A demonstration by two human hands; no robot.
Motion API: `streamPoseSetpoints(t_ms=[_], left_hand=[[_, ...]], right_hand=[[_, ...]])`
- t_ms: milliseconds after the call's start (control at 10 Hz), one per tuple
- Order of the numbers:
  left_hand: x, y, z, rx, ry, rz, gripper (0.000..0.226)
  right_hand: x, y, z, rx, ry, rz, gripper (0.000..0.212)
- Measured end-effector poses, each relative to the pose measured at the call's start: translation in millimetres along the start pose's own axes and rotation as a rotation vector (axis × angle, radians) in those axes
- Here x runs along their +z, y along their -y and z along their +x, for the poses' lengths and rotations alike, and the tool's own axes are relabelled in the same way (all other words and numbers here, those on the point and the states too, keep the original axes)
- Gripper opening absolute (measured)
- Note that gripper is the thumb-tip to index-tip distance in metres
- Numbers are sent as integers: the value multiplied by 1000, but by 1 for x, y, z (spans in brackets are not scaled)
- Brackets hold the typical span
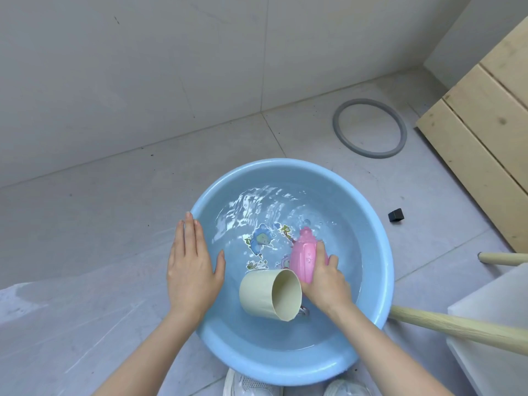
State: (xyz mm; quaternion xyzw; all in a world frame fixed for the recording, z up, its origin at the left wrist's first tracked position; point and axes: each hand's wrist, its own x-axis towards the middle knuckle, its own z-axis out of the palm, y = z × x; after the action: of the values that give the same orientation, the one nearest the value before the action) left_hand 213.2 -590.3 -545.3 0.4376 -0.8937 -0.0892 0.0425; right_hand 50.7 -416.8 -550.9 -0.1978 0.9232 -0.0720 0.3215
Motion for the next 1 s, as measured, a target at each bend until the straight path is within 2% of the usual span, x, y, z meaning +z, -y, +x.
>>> streamPoseSetpoints(t_ms=[1000], left_hand=[[1,1,1,0,12,4,75]], right_hand=[[0,0,0,-11,-8,-34,104]])
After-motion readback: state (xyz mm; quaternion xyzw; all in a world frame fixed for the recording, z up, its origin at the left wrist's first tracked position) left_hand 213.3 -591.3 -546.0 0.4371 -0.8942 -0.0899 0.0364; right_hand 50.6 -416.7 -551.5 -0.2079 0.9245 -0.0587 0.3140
